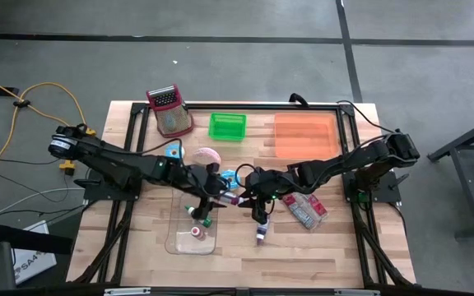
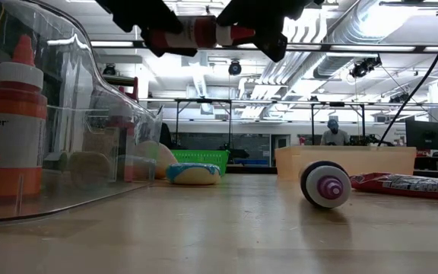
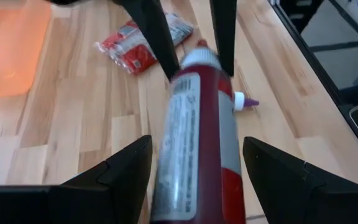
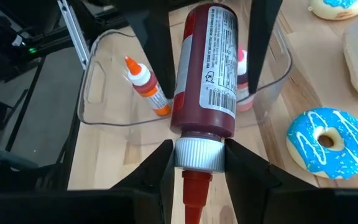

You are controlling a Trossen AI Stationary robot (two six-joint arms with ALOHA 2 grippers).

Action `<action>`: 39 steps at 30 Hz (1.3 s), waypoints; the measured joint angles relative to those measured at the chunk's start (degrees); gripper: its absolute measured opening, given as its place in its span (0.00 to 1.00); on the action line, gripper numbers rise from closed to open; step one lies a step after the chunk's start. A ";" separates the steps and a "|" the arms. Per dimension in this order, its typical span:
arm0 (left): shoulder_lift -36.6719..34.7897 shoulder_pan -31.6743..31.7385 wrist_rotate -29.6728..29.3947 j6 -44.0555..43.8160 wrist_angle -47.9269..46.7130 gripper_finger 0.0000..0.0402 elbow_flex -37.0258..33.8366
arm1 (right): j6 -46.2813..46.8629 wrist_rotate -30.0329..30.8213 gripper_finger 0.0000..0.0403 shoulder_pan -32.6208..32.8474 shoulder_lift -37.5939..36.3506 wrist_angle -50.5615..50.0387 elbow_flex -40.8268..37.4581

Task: Pick & Place Food Item
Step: Put the red food coloring bottle into the transparent bin

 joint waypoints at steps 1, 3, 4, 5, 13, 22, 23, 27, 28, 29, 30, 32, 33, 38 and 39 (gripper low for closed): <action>0.00 0.04 0.00 0.14 0.04 0.61 0.08 | 0.00 -0.02 0.26 0.00 0.00 -0.15 0.00; -0.02 0.05 0.02 0.14 -0.01 0.61 0.10 | 0.00 -0.02 0.26 0.00 0.00 -0.27 0.00; -0.02 0.05 0.02 0.15 -0.03 0.61 0.12 | 0.04 0.00 0.26 0.00 0.00 -0.32 0.00; -0.02 0.05 0.02 0.15 -0.06 0.60 0.12 | 0.11 0.02 0.26 0.00 0.00 -0.46 0.00; -0.02 0.07 0.88 0.15 0.61 0.46 0.12 | 0.24 -0.12 0.26 0.02 0.00 -0.65 0.00; -0.02 0.07 1.09 0.31 0.75 0.36 0.12 | 0.26 -0.11 0.26 0.04 0.00 -0.67 0.00; -0.02 0.07 1.09 0.28 0.75 0.36 0.12 | 0.23 -0.11 0.26 0.04 0.00 -0.67 0.00; -0.02 0.05 1.11 0.21 0.79 0.35 0.12 | -0.26 -0.09 0.29 0.07 0.00 -0.67 0.00; -0.02 0.05 1.09 0.15 0.81 0.35 0.12 | -0.65 -0.04 0.31 0.07 0.00 -0.67 0.00; -0.02 0.06 1.09 0.12 0.81 0.35 0.12 | -1.00 -0.03 0.32 0.07 0.00 -0.68 0.00; -0.02 0.07 1.09 -0.11 0.81 0.35 0.12 | -1.21 0.04 0.34 0.07 0.00 -0.68 0.00; -0.02 0.05 1.13 -0.75 0.83 0.35 0.12 | -1.38 0.27 0.37 0.05 0.00 -0.67 0.00; -0.02 0.05 1.13 -1.15 0.83 0.35 0.12 | -1.42 0.33 0.38 0.04 0.00 -0.67 0.00; -0.02 0.03 1.18 -1.36 0.83 0.35 0.12 | -3.08 0.37 0.45 0.04 0.00 -0.67 0.00; -0.02 0.03 1.18 -1.68 0.83 0.35 0.12 | -3.15 0.35 0.47 0.02 -0.09 -0.71 0.00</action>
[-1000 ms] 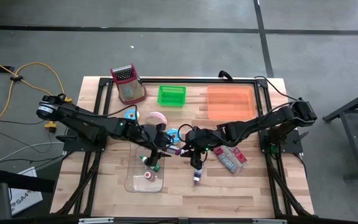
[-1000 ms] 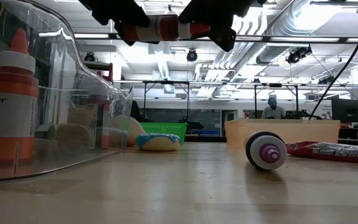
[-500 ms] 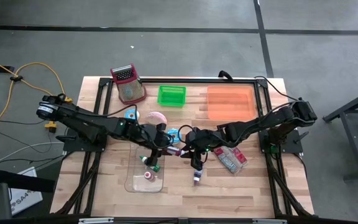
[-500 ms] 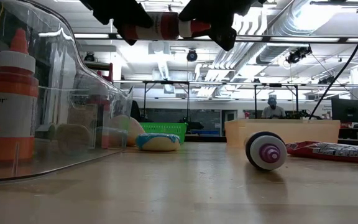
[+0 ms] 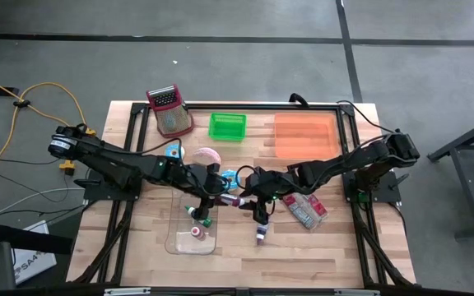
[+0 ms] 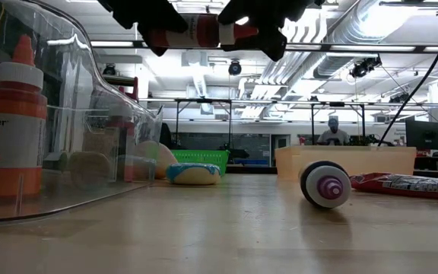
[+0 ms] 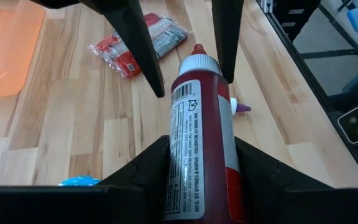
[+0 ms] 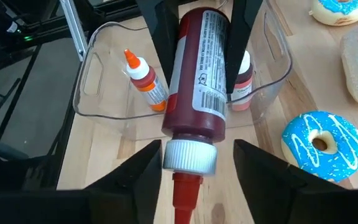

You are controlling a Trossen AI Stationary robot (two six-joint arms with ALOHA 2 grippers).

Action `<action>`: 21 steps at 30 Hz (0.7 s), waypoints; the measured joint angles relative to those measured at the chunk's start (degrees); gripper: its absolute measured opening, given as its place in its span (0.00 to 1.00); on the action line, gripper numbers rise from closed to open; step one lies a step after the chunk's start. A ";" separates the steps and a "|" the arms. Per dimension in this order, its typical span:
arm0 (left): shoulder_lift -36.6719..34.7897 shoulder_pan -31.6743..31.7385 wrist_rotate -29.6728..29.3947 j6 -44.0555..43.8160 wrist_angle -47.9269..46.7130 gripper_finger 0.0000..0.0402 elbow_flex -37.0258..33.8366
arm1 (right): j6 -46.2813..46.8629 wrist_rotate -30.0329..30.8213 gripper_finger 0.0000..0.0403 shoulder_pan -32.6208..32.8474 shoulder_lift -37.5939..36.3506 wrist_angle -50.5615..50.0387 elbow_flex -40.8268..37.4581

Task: Pick & Place Food Item
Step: Put the red food coloring bottle into the transparent bin

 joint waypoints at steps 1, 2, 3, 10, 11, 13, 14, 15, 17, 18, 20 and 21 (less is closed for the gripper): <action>0.00 0.02 -0.01 -0.72 0.01 0.35 0.00 | -0.09 -0.02 0.48 0.00 -0.28 -0.19 0.00; 0.00 0.02 -0.03 -1.51 0.00 0.35 0.00 | -0.10 -0.02 0.49 0.00 -0.46 -0.25 0.00; 0.00 0.02 -0.04 -2.12 0.00 0.35 0.00 | -0.11 -0.12 0.50 0.00 -0.56 0.06 0.00; -2.41 0.02 -0.45 -2.85 -4.51 0.35 0.00 | -0.98 -0.44 0.55 0.00 -2.51 -0.91 0.04; -3.08 -0.04 -0.49 -3.36 -5.53 0.35 0.00 | -0.98 -0.51 0.56 0.02 -2.83 -1.52 0.01; -4.68 -0.16 -0.56 -4.73 -8.16 0.35 0.00 | -0.98 -1.08 0.56 0.02 -3.09 -1.21 0.01; -5.39 -0.30 -0.54 -5.30 -9.35 0.35 0.00 | -0.95 -1.55 0.56 0.02 -3.18 -1.42 0.02; -6.11 -0.57 -0.52 -5.85 -10.32 0.35 0.00 | -0.91 -1.58 0.56 0.02 -3.37 -2.00 0.02; -7.56 -1.41 -0.50 -6.79 -13.22 0.35 0.00 | -0.89 -1.73 0.56 0.15 -3.49 -2.32 0.00; -8.26 -1.99 -0.48 -7.43 -14.13 0.35 0.00 | -0.87 -1.73 0.56 0.15 -3.54 -2.36 0.00; -9.29 -3.46 -0.48 -9.09 -16.12 0.35 0.00 | -0.56 -1.75 0.56 0.15 -3.56 -2.93 0.00; -9.62 -4.23 -0.48 -10.07 -17.15 0.35 0.00 | -0.06 -1.74 0.56 0.15 -3.56 -3.18 0.00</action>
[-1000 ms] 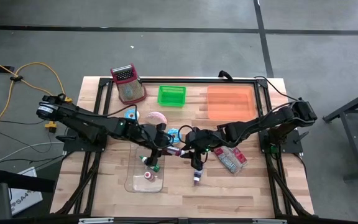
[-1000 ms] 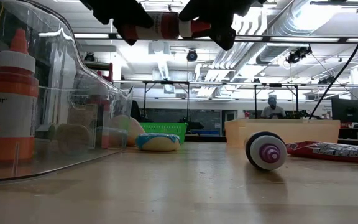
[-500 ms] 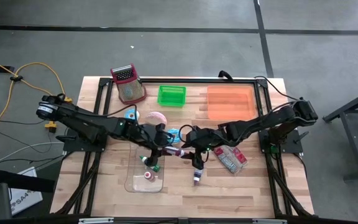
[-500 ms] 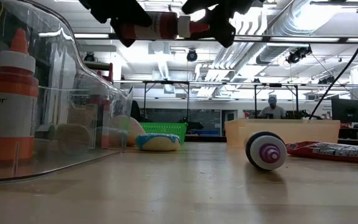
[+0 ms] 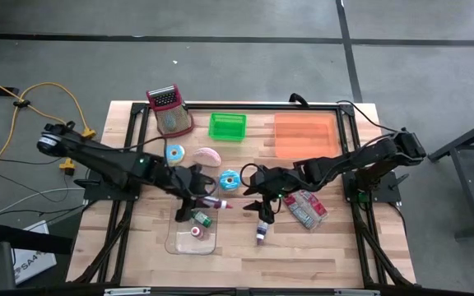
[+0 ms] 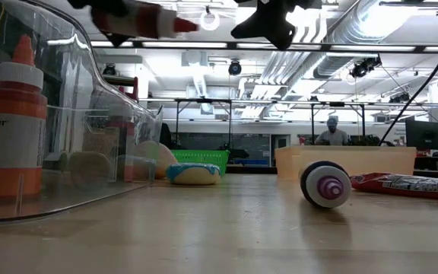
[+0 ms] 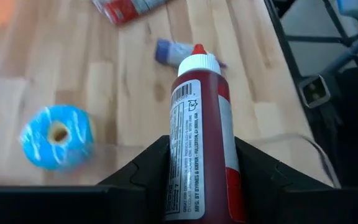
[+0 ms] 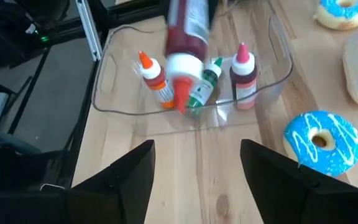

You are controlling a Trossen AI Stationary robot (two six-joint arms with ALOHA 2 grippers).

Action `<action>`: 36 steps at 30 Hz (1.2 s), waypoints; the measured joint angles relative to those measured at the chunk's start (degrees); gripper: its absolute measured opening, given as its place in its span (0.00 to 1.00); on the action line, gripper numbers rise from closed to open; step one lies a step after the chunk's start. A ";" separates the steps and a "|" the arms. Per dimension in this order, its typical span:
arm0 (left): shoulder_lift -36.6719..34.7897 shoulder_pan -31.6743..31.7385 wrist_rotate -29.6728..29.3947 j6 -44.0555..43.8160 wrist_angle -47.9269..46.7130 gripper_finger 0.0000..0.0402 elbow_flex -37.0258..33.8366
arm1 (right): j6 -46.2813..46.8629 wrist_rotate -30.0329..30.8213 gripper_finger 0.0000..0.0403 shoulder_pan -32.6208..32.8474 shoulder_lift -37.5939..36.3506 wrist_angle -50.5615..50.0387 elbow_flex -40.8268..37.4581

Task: Pick & Place Food Item
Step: Put the red food coloring bottle into the transparent bin

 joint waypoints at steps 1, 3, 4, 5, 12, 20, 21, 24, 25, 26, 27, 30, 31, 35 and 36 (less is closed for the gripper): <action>-0.13 -0.94 -0.01 -0.99 -0.57 0.35 0.00 | 0.38 -0.04 0.56 0.00 0.00 -0.27 0.00; -0.33 -3.20 -0.30 -2.85 -1.82 0.35 0.00 | 0.51 -0.04 0.56 0.00 0.00 -0.29 0.00; -0.40 -4.45 -0.89 -3.60 -2.32 0.35 0.00 | 0.61 -0.04 0.56 0.01 0.00 -0.25 0.00; -0.41 -5.79 -2.01 -4.54 -2.43 0.35 0.00 | 0.72 -0.04 0.56 0.04 0.00 -0.27 0.00; -0.43 -14.72 -18.16 -14.94 -7.06 0.35 -0.75 | 2.12 -0.01 0.56 0.40 0.00 -0.28 0.00; -0.43 -18.52 -27.65 -29.77 -7.31 0.35 -8.05 | 2.15 0.18 0.56 2.24 0.00 -0.27 0.00; -0.41 -18.65 -28.15 -31.30 -7.35 0.35 -8.90 | 2.24 0.18 0.56 2.46 0.00 -0.26 0.00; -0.41 -19.18 -28.47 -34.66 -5.80 0.35 -11.06 | 2.36 0.21 0.56 3.02 0.00 -0.25 0.00; -0.41 -19.44 -28.46 -35.25 -5.48 0.35 -11.68 | 2.36 0.29 0.56 3.15 0.00 -0.25 0.00; -0.41 -19.63 -28.41 -35.73 -5.27 0.35 -12.05 | 2.36 0.72 0.56 3.28 0.00 -0.25 0.00; -0.41 -19.77 -28.39 -35.98 -5.09 0.36 -12.16 | 2.35 1.45 0.56 3.39 0.00 -0.25 0.00; -0.41 -19.94 -28.37 -35.94 -4.77 0.40 -12.17 | 2.36 2.97 0.56 3.43 0.00 -0.26 0.00; -0.41 -19.94 -28.37 -35.94 -4.79 0.41 -12.17 | 2.36 3.09 0.56 3.41 0.00 -0.23 0.00; -0.41 -19.92 -28.25 -35.94 -4.81 0.45 -12.17 | 2.36 3.07 0.56 3.41 0.00 -0.25 0.00; -0.41 -19.93 -28.18 -35.94 -4.79 0.45 -12.17 | 2.36 3.05 0.56 3.41 0.00 -0.25 0.00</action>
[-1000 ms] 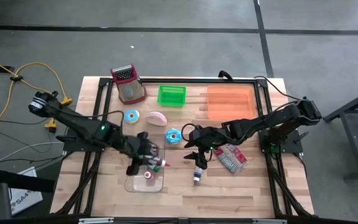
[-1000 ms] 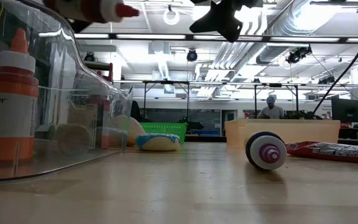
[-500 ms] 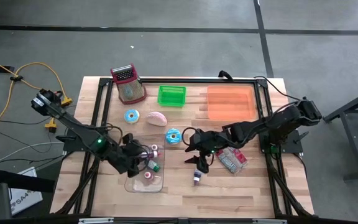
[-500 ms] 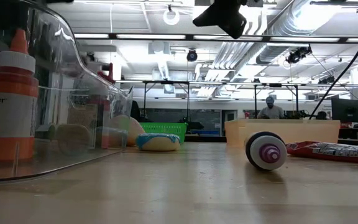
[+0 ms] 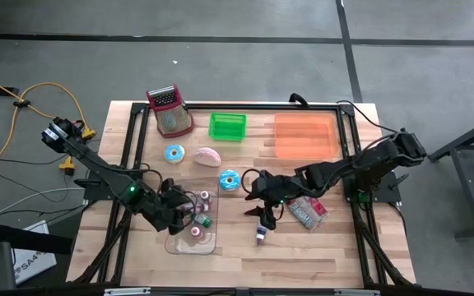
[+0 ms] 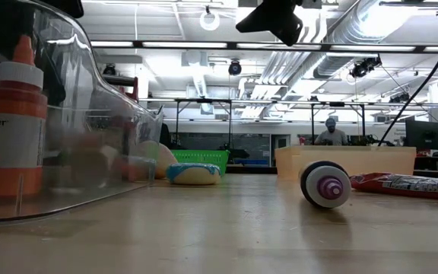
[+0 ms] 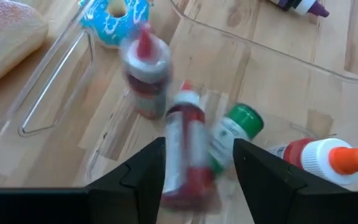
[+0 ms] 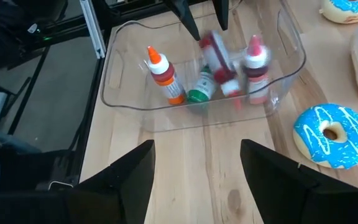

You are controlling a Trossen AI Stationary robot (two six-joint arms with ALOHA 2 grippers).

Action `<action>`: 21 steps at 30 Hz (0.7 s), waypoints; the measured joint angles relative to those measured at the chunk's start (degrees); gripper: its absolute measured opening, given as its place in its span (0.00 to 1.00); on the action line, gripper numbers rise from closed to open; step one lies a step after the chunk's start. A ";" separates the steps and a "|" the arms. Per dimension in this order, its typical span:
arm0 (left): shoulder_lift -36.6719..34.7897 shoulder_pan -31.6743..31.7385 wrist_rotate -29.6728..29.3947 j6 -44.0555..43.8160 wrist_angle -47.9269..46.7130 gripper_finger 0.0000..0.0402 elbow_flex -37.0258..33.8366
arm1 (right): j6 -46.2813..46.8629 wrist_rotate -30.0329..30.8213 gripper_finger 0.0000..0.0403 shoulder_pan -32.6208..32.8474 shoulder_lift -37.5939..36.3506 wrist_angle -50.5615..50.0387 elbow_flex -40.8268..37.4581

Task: Pick & Place Food Item
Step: Put the red food coloring bottle into the transparent bin, then put the violet food coloring bottle into the transparent bin

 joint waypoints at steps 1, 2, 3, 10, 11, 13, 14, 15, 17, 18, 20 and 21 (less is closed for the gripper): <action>0.00 -0.01 0.08 0.00 -0.02 0.46 0.00 | 0.00 0.00 0.56 0.00 0.00 0.00 0.00; 0.00 -0.01 0.16 0.00 -0.04 0.46 0.00 | -0.01 0.00 0.56 0.00 0.00 0.00 0.00; 0.00 -0.01 0.30 -0.04 -0.02 0.46 0.00 | 0.00 0.00 0.56 0.00 0.00 0.00 0.00; 0.00 -0.01 0.45 -0.07 0.01 0.46 0.00 | -0.01 -0.02 0.56 0.00 0.00 0.00 0.00; 0.00 0.00 0.45 -0.05 0.02 0.46 0.00 | -0.02 -0.02 0.56 0.00 0.00 0.00 0.00; 0.00 0.01 0.45 -0.02 0.02 0.46 0.00 | -0.02 -0.02 0.56 0.00 0.00 0.00 0.00; 0.00 0.01 0.45 0.07 0.02 0.46 0.00 | -0.02 -0.02 0.56 0.00 0.00 0.00 0.00; 0.00 0.01 0.45 0.48 0.04 0.46 0.00 | -0.02 -0.02 0.56 0.00 0.02 0.00 0.00; 0.00 0.04 0.38 1.83 0.11 0.46 0.00 | -0.02 -0.02 0.56 0.00 0.02 0.00 0.00; -0.01 0.18 0.26 2.69 0.32 0.46 0.00 | -0.13 -0.02 0.56 0.00 0.02 0.00 0.00; -0.55 0.84 0.23 4.73 1.77 0.46 0.00 | -0.22 -0.04 0.56 0.00 0.02 -0.02 0.00; -1.10 1.38 0.24 6.09 2.97 0.46 0.03 | -0.26 -0.04 0.56 0.00 0.02 -0.05 0.00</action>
